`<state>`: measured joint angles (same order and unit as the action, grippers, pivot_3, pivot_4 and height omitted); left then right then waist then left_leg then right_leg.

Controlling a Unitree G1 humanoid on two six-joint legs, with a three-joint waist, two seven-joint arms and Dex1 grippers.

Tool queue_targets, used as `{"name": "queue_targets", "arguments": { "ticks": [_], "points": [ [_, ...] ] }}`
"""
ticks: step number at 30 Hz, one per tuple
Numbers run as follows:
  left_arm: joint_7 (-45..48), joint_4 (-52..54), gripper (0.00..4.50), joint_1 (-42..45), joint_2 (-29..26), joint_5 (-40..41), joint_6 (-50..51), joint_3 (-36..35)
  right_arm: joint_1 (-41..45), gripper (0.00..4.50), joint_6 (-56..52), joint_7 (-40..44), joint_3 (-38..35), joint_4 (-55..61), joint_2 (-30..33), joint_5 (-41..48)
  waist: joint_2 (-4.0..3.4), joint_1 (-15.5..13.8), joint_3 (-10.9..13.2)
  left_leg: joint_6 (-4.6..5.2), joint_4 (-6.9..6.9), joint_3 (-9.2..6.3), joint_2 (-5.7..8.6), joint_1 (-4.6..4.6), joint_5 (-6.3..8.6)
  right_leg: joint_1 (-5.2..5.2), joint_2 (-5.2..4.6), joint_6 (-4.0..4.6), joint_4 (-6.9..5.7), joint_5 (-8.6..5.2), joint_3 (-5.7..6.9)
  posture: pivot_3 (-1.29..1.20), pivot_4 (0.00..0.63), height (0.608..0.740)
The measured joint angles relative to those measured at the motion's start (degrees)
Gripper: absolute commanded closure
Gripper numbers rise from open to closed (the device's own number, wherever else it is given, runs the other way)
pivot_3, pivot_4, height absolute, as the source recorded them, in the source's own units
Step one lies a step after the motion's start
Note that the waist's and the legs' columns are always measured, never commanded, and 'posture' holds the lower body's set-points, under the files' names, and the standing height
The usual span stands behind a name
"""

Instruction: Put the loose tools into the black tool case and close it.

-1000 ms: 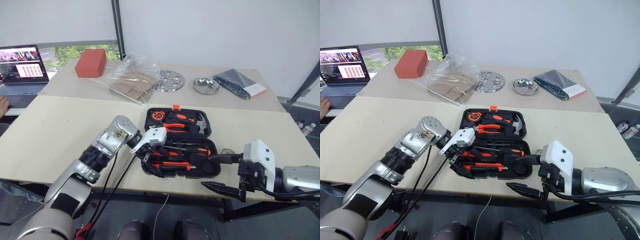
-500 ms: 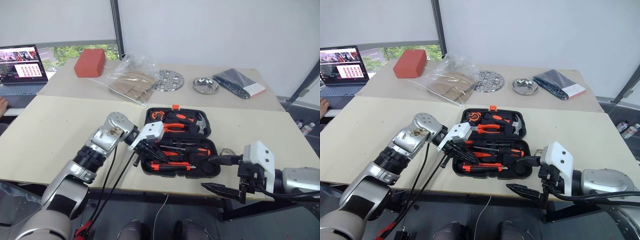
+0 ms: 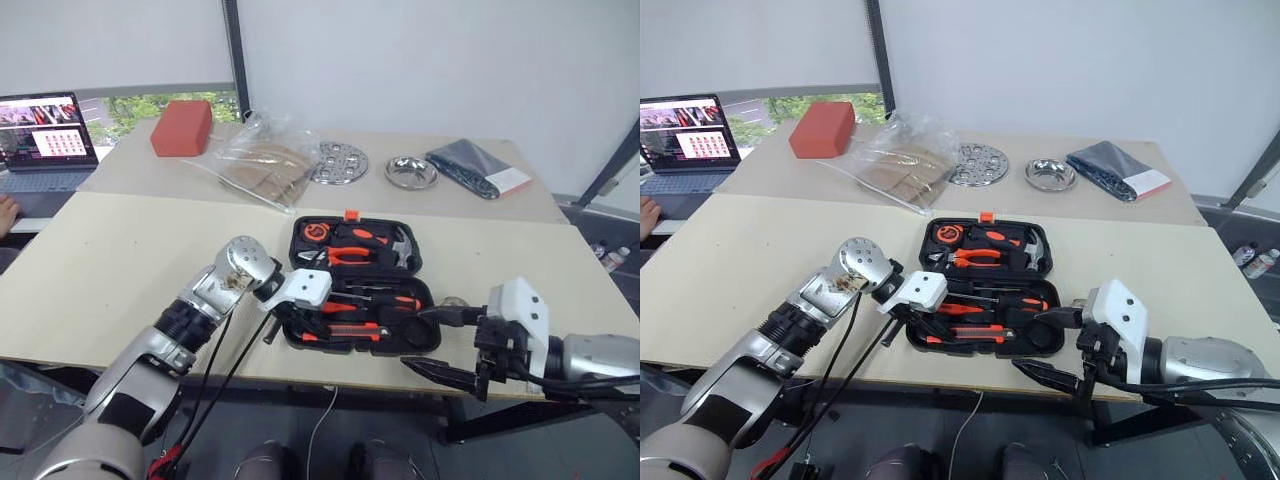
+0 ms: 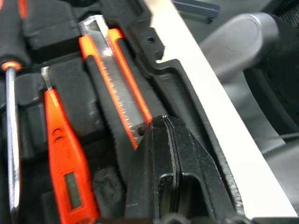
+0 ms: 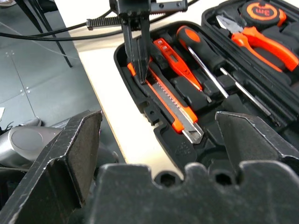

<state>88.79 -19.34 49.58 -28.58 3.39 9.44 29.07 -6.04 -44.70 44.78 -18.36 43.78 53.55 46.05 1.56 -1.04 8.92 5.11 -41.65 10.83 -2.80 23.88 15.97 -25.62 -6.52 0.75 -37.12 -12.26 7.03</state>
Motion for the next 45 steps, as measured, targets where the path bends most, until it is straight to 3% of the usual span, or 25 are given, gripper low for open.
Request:
{"name": "queue_targets", "arguments": {
  "ticks": [2,8,13,19,25,31,35,44,45],
  "points": [
    [-0.04,0.16,3.85,-0.09,-0.05,1.93,3.21,-1.98,-2.41,0.00,-0.04,0.05,-2.13,-0.20,0.01,-0.33,0.00,0.00,0.00,0.02,0.00,0.00,0.01,0.06,0.01,-0.05,-0.01,-0.02,0.00,0.01,-0.01,0.00,0.150,0.736],
    [-1.48,7.79,1.76,0.27,-1.32,15.16,13.64,-15.97,-17.79,0.00,-0.70,3.84,-20.28,-4.89,-1.23,-2.96,-0.04,-0.28,-0.02,0.04,-0.13,-0.08,0.09,0.26,0.01,-0.09,0.03,-0.23,0.02,-0.07,-0.05,0.00,0.150,0.736],
    [-0.28,12.15,0.03,-0.09,-4.88,19.53,19.69,-18.00,-26.72,0.00,2.23,8.16,-29.36,-10.58,-3.86,-7.68,-0.06,-0.16,-0.01,0.05,-0.10,-0.18,0.12,-0.17,0.07,0.47,0.05,-0.76,0.14,-0.40,-0.05,0.00,0.150,0.736],
    [0.14,15.77,0.03,-1.42,-6.35,21.27,21.36,-17.89,-19.33,0.00,6.14,6.22,-22.89,-16.82,-3.64,-13.01,-0.18,0.93,-0.02,0.06,-0.08,-0.29,0.12,-0.37,0.26,0.54,-0.02,-0.68,0.10,-0.34,-0.38,0.00,0.150,0.736],
    [1.88,17.72,0.03,-2.43,-8.62,21.19,22.26,-15.26,-3.32,0.00,10.32,3.78,-4.54,-23.73,-0.18,-21.30,-0.55,1.12,0.00,0.01,-0.01,-0.28,0.15,-0.34,0.16,0.47,0.06,-0.49,0.02,-0.38,-0.38,0.00,0.150,0.736],
    [1.60,17.70,0.03,-2.64,-9.08,21.15,21.72,-15.22,8.68,0.00,11.69,1.65,9.03,-31.24,-2.63,-27.21,-0.62,0.55,0.03,0.02,-0.01,-0.26,0.29,-0.17,0.17,0.43,0.05,-0.49,0.04,-0.41,-0.30,0.00,0.150,0.736],
    [1.12,17.86,0.00,-3.25,-9.93,21.14,21.72,-15.29,11.34,0.98,12.41,1.21,12.69,-34.20,-3.28,-29.82,-0.63,0.47,0.04,0.02,-0.01,-0.26,0.30,-0.16,0.17,0.44,0.05,-0.70,0.05,-0.53,-0.31,0.00,0.150,0.736],
    [0.07,17.87,0.00,-4.01,-10.41,21.15,21.61,-15.31,14.13,4.20,12.39,1.30,15.93,-34.43,-4.52,-31.26,-0.66,0.75,0.05,0.01,-0.02,-0.27,0.29,-0.17,0.16,0.44,0.05,-0.85,0.02,-0.61,-0.32,0.00,0.150,0.736],
    [0.04,17.87,0.00,-4.18,-10.47,21.14,21.61,-15.31,14.26,4.40,12.39,1.40,15.93,-34.42,-4.51,-31.25,-0.66,0.74,0.05,0.01,-0.02,-0.27,0.29,-0.18,0.16,0.44,0.05,-0.83,0.02,-0.61,-0.32,0.00,0.150,0.736]
  ]
}}
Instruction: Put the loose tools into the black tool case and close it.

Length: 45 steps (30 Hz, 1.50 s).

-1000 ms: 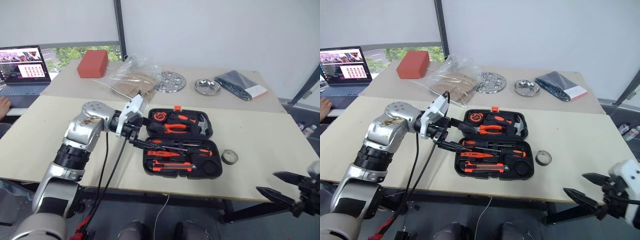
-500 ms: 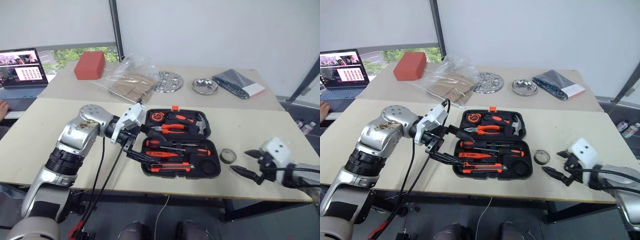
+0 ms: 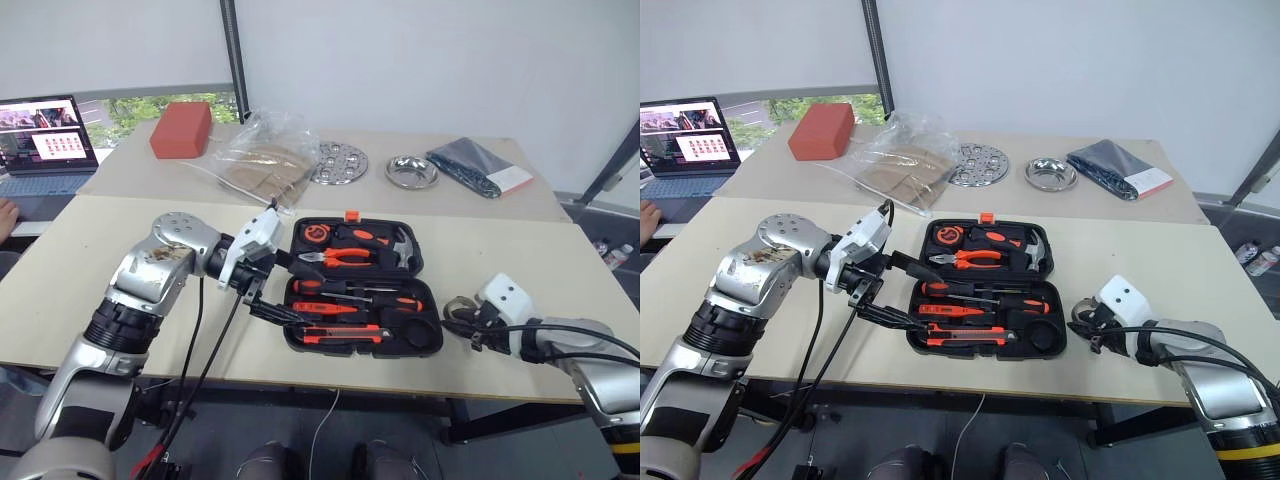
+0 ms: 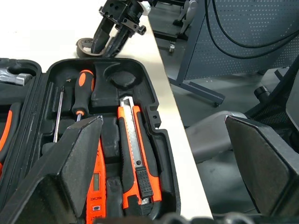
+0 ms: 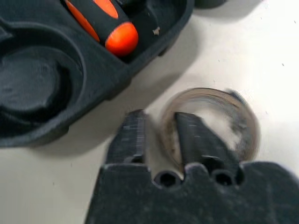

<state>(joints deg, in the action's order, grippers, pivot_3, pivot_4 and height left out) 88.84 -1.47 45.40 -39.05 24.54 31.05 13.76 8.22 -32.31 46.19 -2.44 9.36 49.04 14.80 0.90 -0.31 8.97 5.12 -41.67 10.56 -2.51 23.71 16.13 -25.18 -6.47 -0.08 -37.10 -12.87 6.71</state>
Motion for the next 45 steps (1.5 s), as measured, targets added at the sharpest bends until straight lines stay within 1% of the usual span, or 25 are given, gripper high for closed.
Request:
{"name": "queue_targets", "arguments": {
  "ticks": [2,5,7,10,14,17,21,23,24,25,27,28,30,33,34,35,36,37,40,41,42,45],
  "points": [
    [0.00,0.00,0.00,-0.22,-0.20,0.00,0.00,0.01,-0.16,4.40,-0.45,1.67,-0.62,0.53,0.45,0.91,-0.02,-0.06,0.01,0.00,0.00,0.00,0.01,0.01,0.00,0.00,0.00,0.01,0.01,0.01,0.00,0.00,0.150,0.736],
    [0.25,0.14,0.00,-0.88,-1.27,-0.09,-0.11,0.03,-1.75,4.40,-2.40,5.86,-3.81,4.45,1.95,6.11,-0.07,-0.05,0.04,0.00,0.00,0.00,-0.01,0.00,0.00,0.00,0.01,0.17,0.01,0.10,0.00,0.00,0.150,0.736],
    [0.38,0.26,0.00,-1.52,-1.68,-0.46,-0.68,0.04,-2.55,4.40,-5.19,8.07,-6.38,8.18,2.58,10.51,-0.08,-0.07,0.05,0.00,0.00,-0.01,-0.02,0.00,0.00,0.01,0.02,0.32,0.02,0.19,0.01,0.00,0.150,0.736],
    [0.33,0.55,0.00,-1.65,-1.53,-0.91,-1.18,0.57,-2.51,4.40,-7.34,9.96,-6.64,15.72,2.54,15.69,-0.08,0.16,0.05,0.00,0.00,-0.03,-0.04,-0.02,0.00,0.01,0.02,0.30,0.02,0.18,0.00,0.00,0.150,0.736],
    [0.13,0.61,0.00,-1.92,-1.53,-1.06,-1.26,0.70,-2.47,4.40,-8.55,9.54,-3.75,19.13,2.49,16.55,-0.08,0.09,0.05,0.01,0.00,-0.03,-0.02,0.00,0.01,0.00,-0.02,0.30,0.02,0.18,0.00,0.00,0.150,0.736],
    [0.12,0.66,0.00,-2.64,-1.57,-1.21,-1.95,0.70,-2.17,4.40,-8.54,7.48,-0.68,19.13,2.19,14.38,-0.08,-0.16,0.05,0.01,0.00,-0.03,0.00,0.02,0.01,-0.02,-0.04,0.30,0.02,0.18,0.01,0.00,0.150,0.736],
    [0.15,0.61,0.00,-2.72,-1.67,-1.75,-2.48,0.70,-2.48,4.40,-8.43,7.32,1.73,18.90,2.68,12.33,-0.08,-0.29,0.05,0.01,-0.01,-0.03,0.00,0.04,0.01,-0.03,-0.03,0.30,0.03,0.18,0.03,0.00,0.150,0.736],
    [0.10,0.60,0.00,-2.71,-1.66,-1.90,-2.77,0.70,-2.53,3.71,-8.41,6.90,3.07,18.34,2.70,10.95,-0.08,-0.26,0.05,0.01,-0.01,-0.02,0.00,0.04,0.01,-0.03,-0.03,0.30,0.02,0.18,0.03,0.00,0.150,0.736],
    [0.06,0.60,0.00,-2.72,-1.64,-1.96,-2.94,0.70,-2.58,3.53,-8.28,6.65,3.63,18.02,2.70,10.20,-0.08,-0.25,0.05,0.01,-0.01,-0.03,0.00,0.04,0.01,-0.03,-0.03,0.28,0.02,0.17,0.03,0.00,0.150,0.736],
    [-0.01,0.59,0.00,-2.71,-1.54,-1.98,-3.12,0.70,-2.54,3.15,-7.71,6.16,3.72,17.98,2.70,9.53,-0.08,-0.25,0.05,0.01,-0.01,-0.02,0.00,0.03,0.01,-0.02,-0.03,0.27,0.02,0.16,0.03,0.00,0.150,0.736],
    [-0.16,0.59,0.00,-2.72,-1.52,-1.98,-3.26,0.70,-2.47,2.56,-7.29,5.91,3.60,18.08,2.70,8.99,-0.07,-0.26,0.05,0.01,-0.01,-0.03,0.00,0.03,0.01,-0.02,-0.02,0.25,0.03,0.15,0.03,0.00,0.150,0.736],
    [-0.27,0.60,0.00,-2.72,-1.52,-1.98,-3.26,0.70,-2.54,2.14,-7.33,5.97,3.32,18.31,2.70,9.24,-0.08,-0.27,0.05,0.01,-0.01,-0.03,0.00,0.03,0.01,-0.02,-0.03,0.25,0.03,0.15,0.03,0.00,0.150,0.736],
    [-0.59,0.60,0.00,-2.76,-1.56,-1.98,-3.19,0.69,-3.16,2.14,-8.30,6.60,2.03,19.39,2.68,11.51,-0.07,-0.33,0.05,0.01,0.00,-0.03,0.00,0.04,0.01,-0.03,-0.03,0.27,0.03,0.16,0.04,0.00,0.150,0.736],
    [-1.96,0.36,0.00,-3.41,-1.70,-2.08,-3.19,0.03,-3.61,2.14,-10.75,7.70,-3.31,20.49,2.73,16.77,-0.07,-0.32,0.05,0.02,-0.01,-0.03,0.00,0.04,0.01,-0.01,-0.02,0.31,0.03,0.19,0.03,0.00,0.150,0.736],
    [-2.57,-0.21,0.00,-3.60,-1.77,-2.14,-3.20,-0.37,-3.50,2.42,-11.32,7.63,-5.10,20.23,2.80,17.78,-0.07,-0.32,0.05,0.02,-0.01,-0.04,-0.01,0.03,0.01,-0.01,-0.02,0.30,0.03,0.19,0.03,0.00,0.150,0.736],
    [-3.18,-1.12,0.27,-3.79,-2.07,-2.27,-3.20,-0.78,-3.03,2.67,-11.78,7.56,-6.63,19.52,2.96,18.39,-0.07,-0.32,0.05,0.02,-0.01,-0.04,-0.01,0.03,0.01,-0.01,-0.02,0.30,0.03,0.18,0.03,0.00,0.150,0.736],
    [-4.13,-2.16,0.54,-3.90,-2.19,-2.57,-3.31,-1.45,-2.50,2.83,-11.85,7.44,-7.61,18.27,3.16,18.64,-0.07,-0.31,0.05,0.02,-0.01,-0.04,-0.01,0.01,0.01,0.00,-0.02,0.29,0.03,0.18,0.03,0.00,0.150,0.736],
    [-5.88,-4.52,0.68,-4.10,-2.35,-3.43,-4.05,-2.49,-1.36,3.12,-11.76,7.36,-8.58,15.50,3.56,18.56,-0.07,-0.25,0.05,0.02,-0.01,-0.03,-0.01,-0.02,0.01,0.02,-0.02,0.29,0.03,0.18,0.02,0.00,0.150,0.736],
    [-9.68,-11.92,1.86,-5.82,-4.59,-6.42,-6.32,-4.83,0.51,4.19,-10.39,6.74,-10.51,7.41,4.83,16.23,-0.07,0.00,0.06,0.02,0.03,-0.03,-0.04,-0.04,0.01,0.00,0.01,0.29,0.03,0.17,0.03,0.00,0.150,0.736],
    [-10.57,-14.11,2.18,-6.00,-4.78,-7.17,-6.96,-5.20,1.30,4.47,-9.50,6.59,-10.14,5.20,4.83,15.20,-0.07,0.00,0.06,0.02,0.02,-0.03,-0.04,-0.04,0.01,-0.01,0.01,0.30,0.03,0.17,0.03,0.00,0.150,0.736],
    [-11.32,-16.00,2.64,-6.00,-4.77,-7.82,-7.35,-5.35,2.35,4.50,-8.45,6.63,-9.25,3.09,4.73,14.14,-0.07,0.02,0.06,0.02,0.03,-0.02,-0.04,0.01,0.01,-0.06,0.00,0.32,0.02,0.18,0.03,0.00,0.150,0.736],
    [-11.98,-20.64,3.68,-6.04,-4.30,-9.74,-9.40,-5.15,5.61,4.50,-3.37,7.45,-4.43,-3.24,3.76,9.48,-0.07,0.06,0.06,0.02,0.02,0.00,-0.01,0.05,0.01,-0.06,-0.02,0.30,0.03,0.18,0.08,0.00,0.150,0.736]
  ]
}}
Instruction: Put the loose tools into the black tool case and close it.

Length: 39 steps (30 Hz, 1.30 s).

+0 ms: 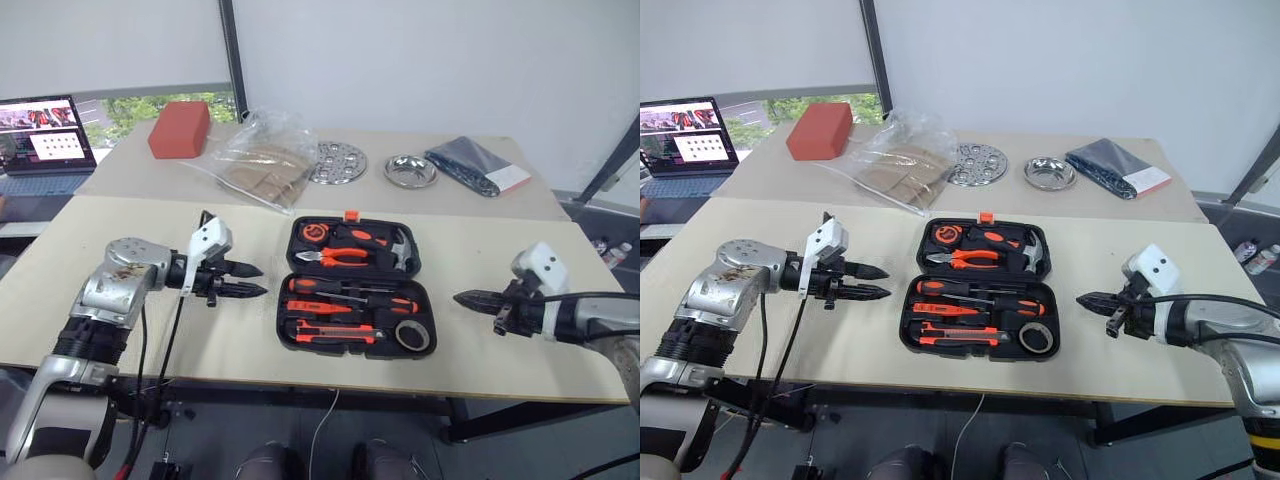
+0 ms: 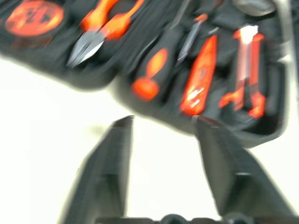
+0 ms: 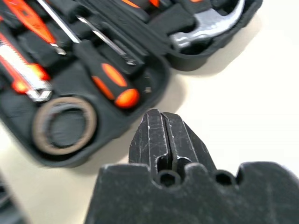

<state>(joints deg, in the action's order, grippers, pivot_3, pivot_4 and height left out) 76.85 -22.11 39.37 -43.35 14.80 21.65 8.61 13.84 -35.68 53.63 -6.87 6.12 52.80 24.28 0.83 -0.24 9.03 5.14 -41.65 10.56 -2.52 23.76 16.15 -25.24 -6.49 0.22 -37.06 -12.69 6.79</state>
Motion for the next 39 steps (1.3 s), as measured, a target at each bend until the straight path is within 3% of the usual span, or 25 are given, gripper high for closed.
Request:
{"name": "queue_targets", "arguments": {
  "ticks": [2,3,8,11,18,27,29,30,33,35,37,39],
  "points": [
    [0.12,-1.62,4.39,-0.08,0.66,-1.37,-1.80,0.57,1.52,4.50,3.82,0.76,4.28,-3.80,-0.75,-3.56,0.00,-0.13,0.00,0.00,0.00,0.01,0.01,0.03,0.00,-0.01,-0.03,0.00,0.00,0.00,0.04,0.00,0.150,0.736],
    [0.22,-1.90,4.47,-0.08,1.06,-1.54,-2.24,0.80,2.20,4.50,5.35,1.02,5.77,-5.27,-1.16,-5.01,0.00,-0.15,0.00,0.00,0.00,0.02,0.02,0.04,0.00,-0.02,-0.03,0.00,0.00,0.00,0.05,0.00,0.150,0.736],
    [0.32,-2.33,4.47,-0.04,6.19,-2.78,-2.85,3.32,9.60,4.50,10.93,1.19,12.04,-12.51,-5.84,-10.98,-0.03,0.25,0.02,-0.01,-0.03,0.10,0.01,0.04,-0.01,-0.04,-0.02,-0.02,-0.06,0.00,0.04,0.00,0.150,0.736],
    [0.55,-2.11,4.47,-0.05,6.37,-3.51,-2.13,3.63,9.82,4.50,11.45,3.87,12.33,-12.50,-5.40,-11.66,-0.02,0.42,0.02,-0.01,-0.02,0.09,-0.01,0.04,-0.01,-0.04,0.00,0.03,-0.05,0.02,0.06,0.00,0.150,0.736],
    [6.08,7.17,4.47,-5.18,1.63,-3.07,1.58,3.83,1.34,4.50,9.78,11.47,11.46,-1.81,-0.74,-8.65,-0.03,0.95,0.01,-0.07,0.16,0.09,-0.02,0.01,0.02,-0.09,0.00,0.05,-0.02,0.00,0.08,0.00,0.150,0.736],
    [6.20,13.44,4.47,-11.57,0.21,-2.73,2.15,3.87,-6.64,4.50,8.54,9.55,8.45,4.84,-1.16,-7.80,-0.03,0.91,0.01,-0.08,0.12,0.02,-0.05,-0.05,0.03,-0.03,-0.08,0.06,-0.03,0.00,0.06,0.00,0.150,0.736],
    [4.64,13.10,4.50,-11.48,0.21,-3.33,1.81,3.75,-7.86,3.92,8.16,7.65,8.00,5.16,-1.35,-7.80,-0.04,0.90,0.01,-0.08,0.12,0.02,-0.05,-0.07,0.03,-0.02,-0.12,0.06,-0.04,0.00,0.02,0.00,0.150,0.736],
    [3.97,12.30,3.97,-11.13,0.26,-3.38,1.43,3.67,-8.28,3.73,7.64,7.14,7.29,5.30,-1.34,-7.68,-0.04,0.81,0.01,-0.08,0.11,0.01,-0.05,-0.10,0.03,0.02,-0.12,0.06,-0.04,0.00,0.03,0.00,0.150,0.736],
    [2.46,8.47,3.20,-9.84,-0.48,-3.35,0.04,2.13,-11.04,2.86,5.40,6.21,1.56,5.49,-0.16,-5.75,-0.05,0.43,0.00,-0.08,0.10,0.00,-0.06,-0.12,0.03,0.03,-0.15,0.06,-0.03,0.00,0.03,0.00,0.150,0.736],
    [2.38,6.55,2.28,-9.29,-1.97,-2.94,1.42,0.64,-11.99,1.96,3.32,6.39,-2.45,5.73,0.35,-2.97,-0.05,0.45,0.01,-0.08,0.10,-0.01,-0.10,-0.14,0.03,0.02,-0.13,0.06,-0.03,0.01,0.03,0.00,0.150,0.736],
    [1.73,4.99,1.70,-7.66,-2.15,-1.82,4.63,-1.20,-11.60,1.38,0.10,6.15,-5.64,6.38,0.28,0.48,-0.04,0.51,0.01,-0.08,0.10,-0.03,-0.13,-0.11,0.03,0.00,-0.11,0.05,-0.04,0.01,0.03,0.00,0.150,0.736],
    [-0.17,2.68,0.78,-4.23,-1.15,-0.69,8.61,-2.85,-8.32,0.61,-3.78,5.13,-7.14,7.22,-0.90,4.17,-0.03,0.51,0.02,-0.08,0.04,-0.06,-0.14,-0.10,0.02,0.00,-0.06,0.05,-0.05,0.05,0.04,0.00,0.150,0.736]
  ]
}}
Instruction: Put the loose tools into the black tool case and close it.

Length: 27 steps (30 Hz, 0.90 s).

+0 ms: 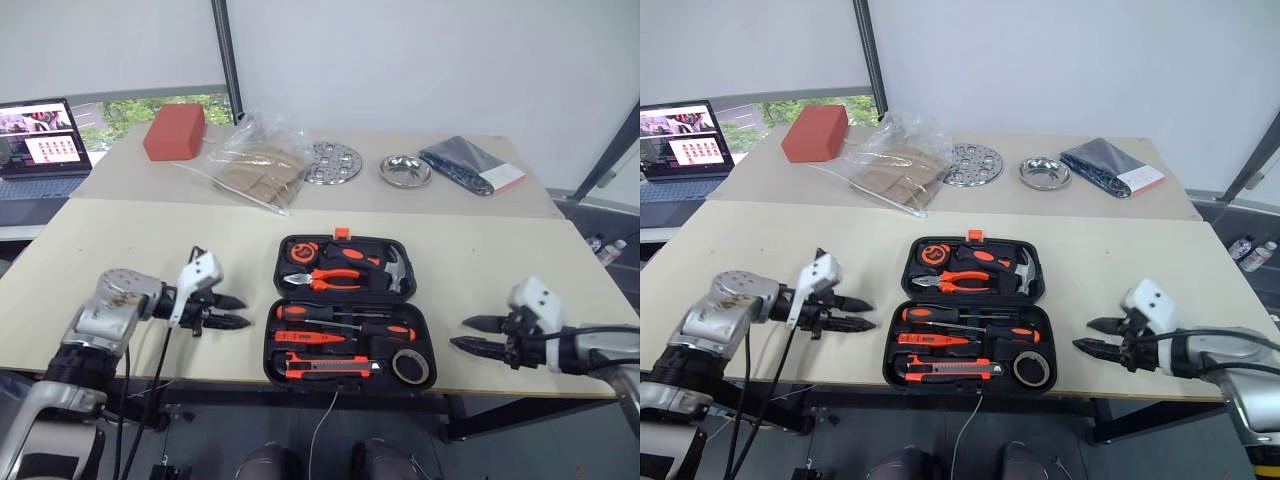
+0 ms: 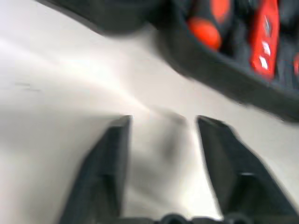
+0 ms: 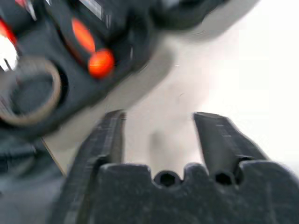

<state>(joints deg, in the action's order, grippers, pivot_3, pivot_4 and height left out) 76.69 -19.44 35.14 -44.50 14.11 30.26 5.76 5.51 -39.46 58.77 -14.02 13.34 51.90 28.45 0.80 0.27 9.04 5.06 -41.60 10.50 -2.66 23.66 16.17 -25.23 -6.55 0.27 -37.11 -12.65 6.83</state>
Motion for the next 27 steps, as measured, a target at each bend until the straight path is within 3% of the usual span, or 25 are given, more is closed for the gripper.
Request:
{"name": "queue_targets", "arguments": {
  "ticks": [1,2,5,9,14,17,25,27],
  "points": [
    [-2.64,-1.98,0.58,3.53,1.65,0.72,3.35,-1.14,3.53,0.57,-2.98,-1.80,-0.24,0.45,-1.36,2.25,0.00,-0.06,0.00,0.00,-0.03,-0.03,0.00,0.02,0.00,0.02,0.01,-0.04,0.00,0.02,0.00,0.00,0.150,0.736],
    [-4.92,-3.11,0.08,6.25,3.21,1.04,5.74,-1.93,6.48,0.57,-4.97,-3.35,-0.17,0.66,-2.58,3.50,0.00,-0.08,0.00,0.01,-0.05,-0.03,0.01,0.02,-0.01,0.04,0.02,-0.05,0.00,0.04,0.00,0.00,0.150,0.736],
    [-9.77,-5.32,0.08,10.75,6.44,1.79,11.59,-3.09,12.08,0.57,-9.48,-7.46,0.80,-0.39,-5.00,4.75,0.00,-0.22,0.00,0.03,-0.05,-0.02,0.07,0.02,0.00,0.07,0.02,0.11,-0.01,0.14,0.00,0.00,0.150,0.736],
    [-15.84,-11.82,0.08,16.23,13.13,2.04,21.14,-3.61,22.68,0.57,-14.65,-15.62,7.30,-10.84,-11.02,1.01,0.02,-0.08,0.00,0.03,-0.07,0.07,0.19,0.17,-0.01,-0.05,0.07,0.05,-0.02,0.10,0.04,0.00,0.150,0.736],
    [-21.58,-18.24,0.08,20.41,17.50,1.70,22.84,-3.82,31.25,0.57,-17.22,-21.66,11.35,-21.20,-15.73,-3.01,0.02,0.37,0.00,0.01,0.20,0.19,0.27,0.21,-0.03,-0.17,0.09,0.01,-0.03,0.08,0.07,0.00,0.150,0.736],
    [-22.98,-20.29,0.85,20.48,18.22,1.63,21.87,-4.05,33.86,1.35,-18.01,-22.94,11.37,-24.85,-16.39,-4.21,0.02,0.61,0.00,-0.02,0.39,0.24,0.30,0.17,-0.04,-0.16,0.09,0.01,-0.02,0.08,0.08,0.00,0.150,0.736],
    [-23.21,-19.94,3.85,20.23,18.47,1.99,21.62,-5.11,34.28,4.06,-18.45,-23.09,11.99,-25.67,-17.21,-5.32,0.01,0.48,0.00,-0.10,0.45,0.28,0.41,-0.12,-0.08,0.02,-0.06,-0.03,0.07,0.06,0.03,0.00,0.150,0.736],
    [-23.09,-18.61,4.46,19.47,17.96,1.93,21.60,-5.09,34.28,4.50,-18.45,-22.98,12.45,-24.99,-17.21,-5.68,-0.01,0.55,-0.02,-0.12,0.49,0.31,0.42,-0.30,-0.08,0.11,-0.09,-0.02,0.03,0.06,-0.06,0.00,0.150,0.736]
  ]
}}
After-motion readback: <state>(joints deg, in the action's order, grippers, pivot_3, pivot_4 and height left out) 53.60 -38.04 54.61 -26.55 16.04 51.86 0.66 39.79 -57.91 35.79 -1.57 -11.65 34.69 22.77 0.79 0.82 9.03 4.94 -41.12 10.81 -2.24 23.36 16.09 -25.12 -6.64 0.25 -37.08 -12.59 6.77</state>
